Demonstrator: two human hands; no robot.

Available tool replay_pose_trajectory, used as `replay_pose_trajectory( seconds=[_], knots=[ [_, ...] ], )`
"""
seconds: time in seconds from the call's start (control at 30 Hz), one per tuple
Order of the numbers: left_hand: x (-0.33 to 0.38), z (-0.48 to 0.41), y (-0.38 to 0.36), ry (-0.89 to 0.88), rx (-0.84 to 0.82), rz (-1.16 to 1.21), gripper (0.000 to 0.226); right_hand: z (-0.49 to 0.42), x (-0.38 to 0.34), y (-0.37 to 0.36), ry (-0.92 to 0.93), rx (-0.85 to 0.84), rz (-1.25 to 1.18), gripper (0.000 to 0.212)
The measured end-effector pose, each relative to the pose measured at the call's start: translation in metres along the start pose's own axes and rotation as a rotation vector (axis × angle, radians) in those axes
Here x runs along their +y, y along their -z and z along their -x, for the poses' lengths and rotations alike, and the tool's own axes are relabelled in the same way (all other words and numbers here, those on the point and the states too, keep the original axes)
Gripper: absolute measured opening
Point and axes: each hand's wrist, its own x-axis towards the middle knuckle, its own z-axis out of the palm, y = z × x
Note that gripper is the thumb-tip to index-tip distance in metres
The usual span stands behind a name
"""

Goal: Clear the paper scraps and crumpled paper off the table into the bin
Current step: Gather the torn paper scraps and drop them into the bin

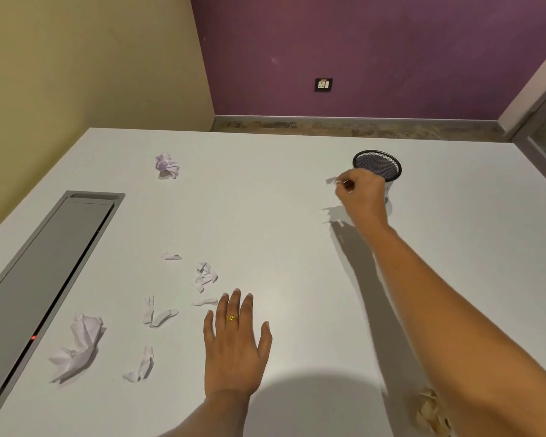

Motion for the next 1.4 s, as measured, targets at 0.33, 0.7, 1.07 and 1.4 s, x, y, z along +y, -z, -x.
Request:
replay_pose_trajectory(
  seconds=[0.33, 0.7, 1.07, 1.4],
  knots=[
    [0.0, 0.0, 0.002, -0.003, 0.001, -0.014, 0.056, -0.038, 0.022, 0.03, -0.162, 0.166, 0.129, 0.02],
    [-0.001, -0.001, -0.003, -0.006, 0.018, 0.002, 0.057, -0.004, 0.015, 0.024, -0.141, 0.313, -0.098, 0.022],
    [-0.004, 0.001, -0.009, -0.025, 0.036, 0.05, 0.058, 0.155, 0.043, -0.001, -0.352, -0.004, 0.023, 0.034],
    [-0.005, 0.0, -0.013, -0.026, 0.035, 0.099, 0.052, 0.191, 0.049, 0.001, -0.308, -0.254, 0.578, 0.06]
  ],
)
